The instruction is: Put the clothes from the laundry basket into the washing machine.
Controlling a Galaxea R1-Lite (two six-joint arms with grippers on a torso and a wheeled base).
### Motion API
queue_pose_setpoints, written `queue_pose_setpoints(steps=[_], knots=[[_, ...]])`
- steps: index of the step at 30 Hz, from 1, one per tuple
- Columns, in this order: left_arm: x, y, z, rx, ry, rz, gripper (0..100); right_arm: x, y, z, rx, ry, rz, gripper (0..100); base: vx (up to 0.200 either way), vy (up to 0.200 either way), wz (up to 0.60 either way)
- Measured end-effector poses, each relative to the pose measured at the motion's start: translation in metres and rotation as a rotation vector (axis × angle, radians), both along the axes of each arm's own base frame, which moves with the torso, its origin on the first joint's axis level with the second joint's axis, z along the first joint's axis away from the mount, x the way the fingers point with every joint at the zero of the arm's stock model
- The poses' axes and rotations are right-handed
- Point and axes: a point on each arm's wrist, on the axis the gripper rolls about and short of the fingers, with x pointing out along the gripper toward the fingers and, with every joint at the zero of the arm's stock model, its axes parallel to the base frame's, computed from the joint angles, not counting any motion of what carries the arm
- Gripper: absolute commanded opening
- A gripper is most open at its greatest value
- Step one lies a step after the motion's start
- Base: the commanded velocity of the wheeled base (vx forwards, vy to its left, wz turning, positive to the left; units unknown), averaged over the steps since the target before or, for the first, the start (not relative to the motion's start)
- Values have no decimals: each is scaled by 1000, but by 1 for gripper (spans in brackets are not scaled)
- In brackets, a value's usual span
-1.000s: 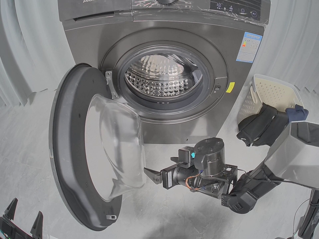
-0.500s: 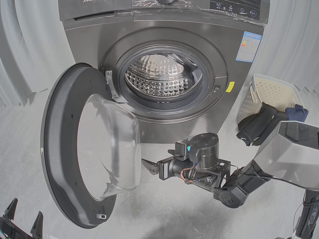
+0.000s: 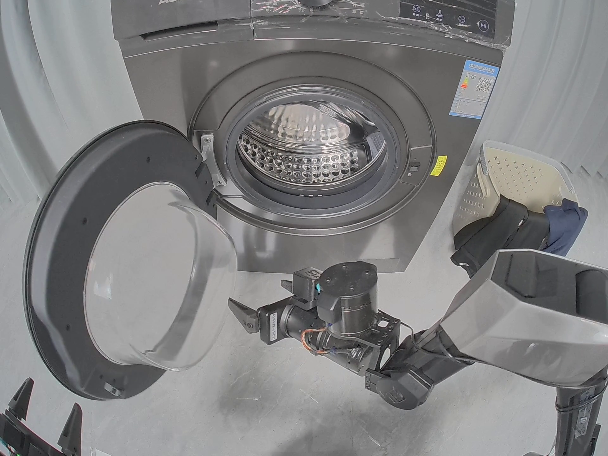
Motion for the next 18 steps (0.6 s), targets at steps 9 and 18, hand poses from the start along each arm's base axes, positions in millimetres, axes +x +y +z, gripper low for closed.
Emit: queue_pose_setpoints(steps=[9,18], knots=[[0,0,0,0,0,0,100,6,3,0,9,-9,-13,100,0,0,0],[0,0,0,0,0,-1,100,8,-14,6,-36,-40,-37,100,0,0,0]])
